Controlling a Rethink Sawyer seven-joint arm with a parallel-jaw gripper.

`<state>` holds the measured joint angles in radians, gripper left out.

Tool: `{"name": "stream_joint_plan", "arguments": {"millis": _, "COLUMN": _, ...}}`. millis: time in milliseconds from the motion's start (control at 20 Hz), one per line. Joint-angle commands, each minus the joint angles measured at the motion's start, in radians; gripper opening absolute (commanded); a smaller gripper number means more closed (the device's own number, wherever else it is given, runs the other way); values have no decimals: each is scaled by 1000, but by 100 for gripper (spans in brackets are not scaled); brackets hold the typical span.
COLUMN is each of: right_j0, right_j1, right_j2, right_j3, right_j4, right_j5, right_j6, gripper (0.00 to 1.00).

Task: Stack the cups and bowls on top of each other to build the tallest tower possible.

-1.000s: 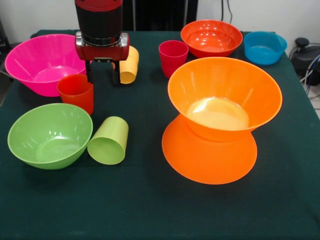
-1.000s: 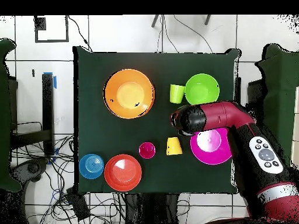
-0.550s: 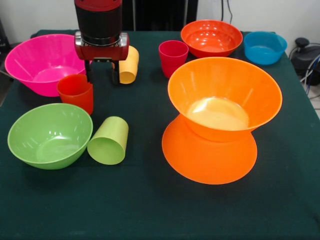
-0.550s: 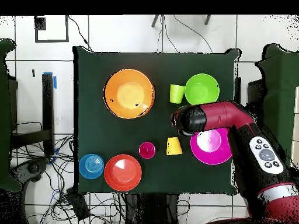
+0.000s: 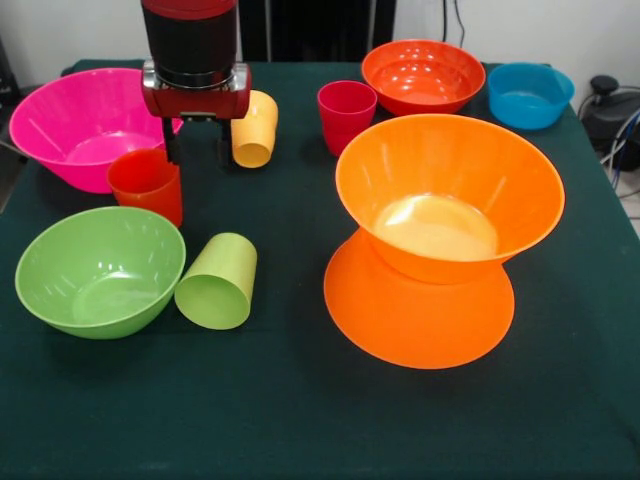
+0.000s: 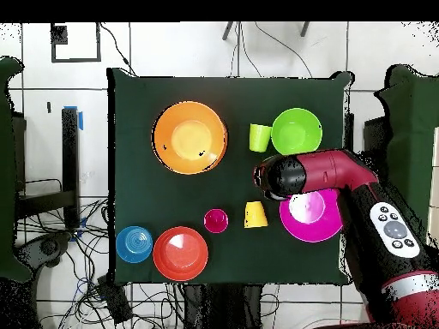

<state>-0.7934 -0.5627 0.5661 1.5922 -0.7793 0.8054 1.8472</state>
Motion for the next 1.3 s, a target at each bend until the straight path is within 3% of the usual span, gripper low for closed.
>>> {"name": "stream_joint_plan", "arguments": {"millis": 50, "right_j0": -16, "right_j1": -8, "right_j2": 8, "right_j3": 3, "right_j4": -31, "right_j5": -5, "right_j6": -193, "gripper": 100}}
{"name": "stream_joint_plan", "arguments": {"millis": 900, "right_j0": -15, "right_j1": -20, "right_j2": 18, "right_j3": 15, "right_j4": -20, "right_j5": 4, "right_j6": -184, "gripper": 100}}
{"name": "stream_joint_plan", "arguments": {"millis": 1300, "right_j0": -15, "right_j1": 31, "right_j2": 4, "right_j3": -12, "right_j4": -60, "right_j5": -34, "right_j6": -183, "gripper": 100}}
